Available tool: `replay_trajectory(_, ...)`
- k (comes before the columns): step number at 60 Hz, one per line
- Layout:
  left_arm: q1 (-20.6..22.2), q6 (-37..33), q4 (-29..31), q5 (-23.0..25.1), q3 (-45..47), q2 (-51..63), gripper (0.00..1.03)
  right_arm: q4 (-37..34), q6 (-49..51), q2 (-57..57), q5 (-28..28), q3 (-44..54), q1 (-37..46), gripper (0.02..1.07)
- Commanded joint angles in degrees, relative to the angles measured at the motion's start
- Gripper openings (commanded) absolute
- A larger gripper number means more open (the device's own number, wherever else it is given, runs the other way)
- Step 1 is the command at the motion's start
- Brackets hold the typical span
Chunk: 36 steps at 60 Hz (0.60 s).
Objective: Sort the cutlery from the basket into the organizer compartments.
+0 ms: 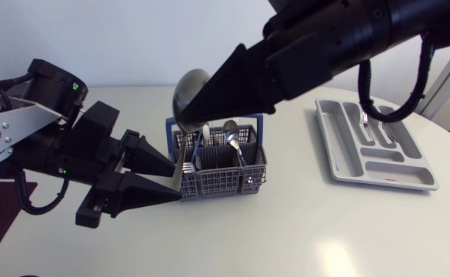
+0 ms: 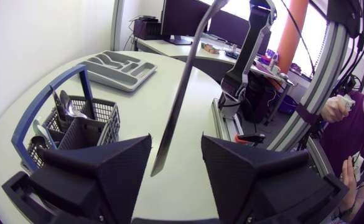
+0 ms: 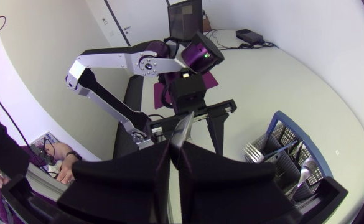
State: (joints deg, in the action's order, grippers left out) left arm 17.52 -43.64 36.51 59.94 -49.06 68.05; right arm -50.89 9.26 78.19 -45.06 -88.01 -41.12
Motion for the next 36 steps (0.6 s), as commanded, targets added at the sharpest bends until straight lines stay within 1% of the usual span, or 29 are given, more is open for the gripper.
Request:
replay_trajectory(1,0.8,-3.0,2.0,1.7,-1.9,0.6,0.46,-0.5,0.3,-1.2,-2.1,0.1,0.7,0.09)
replay_trajectory(6,1.0,-4.3,3.6,2.2,-2.2,0.6,0.40,-0.8,0.2,-1.2,-3.9,0.3,1.0,0.09)
replay_trajectory(8,1.1,-4.6,3.8,2.5,-2.1,0.5,0.36,-0.9,0.2,-1.3,-4.7,0.4,1.3,0.09)
replay_trajectory(9,1.1,-4.6,3.8,2.5,-2.1,0.5,0.36,-1.0,0.3,-1.3,-4.9,0.4,1.4,0.09)
replay_trajectory(10,1.0,-5.0,4.3,2.7,-2.1,0.4,0.33,-1.1,0.4,-1.4,-5.0,0.4,1.5,0.09)
replay_trajectory(12,1.0,-5.5,4.8,2.8,-2.2,0.4,0.30,-1.3,0.5,-1.5,-5.6,0.5,1.6,0.09)
replay_trajectory(14,1.1,-6.3,5.7,2.9,-2.4,0.3,0.25,-1.8,0.6,-1.5,-6.5,0.5,1.9,0.09)
replay_trajectory(17,1.0,-7.3,6.7,2.9,-2.4,0.2,0.23,-2.4,0.9,-1.5,-7.7,0.4,2.2,0.09)
replay_trajectory(21,1.1,-8.0,7.5,3.3,-2.6,0.2,0.17,-3.1,1.6,-1.5,-8.1,0.5,2.4,0.09)
replay_trajectory(22,1.1,-8.3,7.8,3.3,-2.7,0.0,0.13,-3.2,1.8,-1.5,-8.5,0.5,2.6,0.09)
replay_trajectory(27,1.3,-8.5,7.9,3.5,-2.5,-0.5,0.03,-3.5,2.2,-1.4,-9.6,0.6,3.2,0.09)
replay_trajectory(36,2.6,-8.5,8.2,3.7,-2.7,-0.5,0.03,-3.7,3.5,-1.0,-10.2,1.8,3.9,0.10)
